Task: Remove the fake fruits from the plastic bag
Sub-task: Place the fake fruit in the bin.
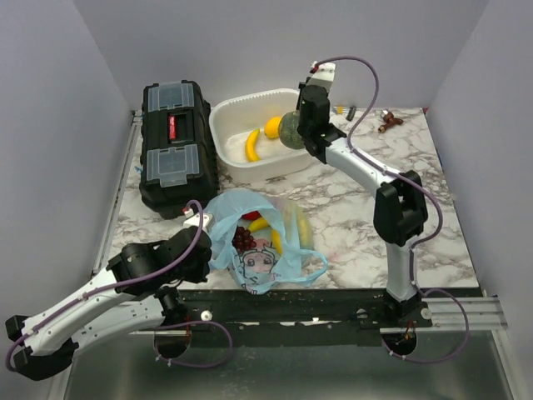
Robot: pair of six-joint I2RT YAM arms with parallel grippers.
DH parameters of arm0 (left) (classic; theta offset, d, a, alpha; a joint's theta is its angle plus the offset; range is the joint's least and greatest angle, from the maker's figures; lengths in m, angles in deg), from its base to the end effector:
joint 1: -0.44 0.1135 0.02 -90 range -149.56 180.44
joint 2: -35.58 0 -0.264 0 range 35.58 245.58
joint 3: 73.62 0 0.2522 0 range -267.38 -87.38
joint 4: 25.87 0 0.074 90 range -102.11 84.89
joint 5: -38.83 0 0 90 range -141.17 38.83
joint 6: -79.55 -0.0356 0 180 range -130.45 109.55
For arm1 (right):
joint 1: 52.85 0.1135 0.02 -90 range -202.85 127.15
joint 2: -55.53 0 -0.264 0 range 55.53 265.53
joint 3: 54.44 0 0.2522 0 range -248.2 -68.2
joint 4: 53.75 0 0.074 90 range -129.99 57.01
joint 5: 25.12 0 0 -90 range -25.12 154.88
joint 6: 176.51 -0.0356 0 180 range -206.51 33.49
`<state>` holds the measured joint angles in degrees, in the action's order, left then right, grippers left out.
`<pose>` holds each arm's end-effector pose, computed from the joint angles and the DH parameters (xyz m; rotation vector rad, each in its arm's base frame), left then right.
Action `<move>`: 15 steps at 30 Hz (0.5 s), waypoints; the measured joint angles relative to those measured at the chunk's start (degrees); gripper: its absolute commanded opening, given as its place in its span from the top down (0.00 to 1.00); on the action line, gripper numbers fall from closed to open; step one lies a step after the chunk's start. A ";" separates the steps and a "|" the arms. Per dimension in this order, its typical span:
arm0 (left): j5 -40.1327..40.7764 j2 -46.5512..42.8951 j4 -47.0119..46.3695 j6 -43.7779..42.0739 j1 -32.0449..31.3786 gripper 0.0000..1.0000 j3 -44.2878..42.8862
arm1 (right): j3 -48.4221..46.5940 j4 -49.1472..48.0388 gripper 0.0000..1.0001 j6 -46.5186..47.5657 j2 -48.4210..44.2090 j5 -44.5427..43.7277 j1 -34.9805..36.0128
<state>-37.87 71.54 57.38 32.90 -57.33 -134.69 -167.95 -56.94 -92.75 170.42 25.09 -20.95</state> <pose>0.0560 -0.0735 0.2833 0.2394 2.5786 -0.3788 0.4234 0.2367 0.3501 0.2059 1.5328 -0.0070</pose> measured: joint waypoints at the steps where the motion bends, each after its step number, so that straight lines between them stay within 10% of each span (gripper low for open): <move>1: 0.02 -0.09 0.00 0.00 0.00 1.00 0.00 | -1.16 -0.35 0.95 0.87 1.70 0.20 -0.31; 15: 0.09 -4.31 -0.02 0.02 0.00 1.00 0.00 | -3.89 -1.40 0.79 6.34 10.62 0.70 -0.35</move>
<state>-37.78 67.24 57.36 32.93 -57.33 -134.69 -171.84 -58.33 -86.41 181.04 25.79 -21.30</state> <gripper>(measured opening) 0.003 0.156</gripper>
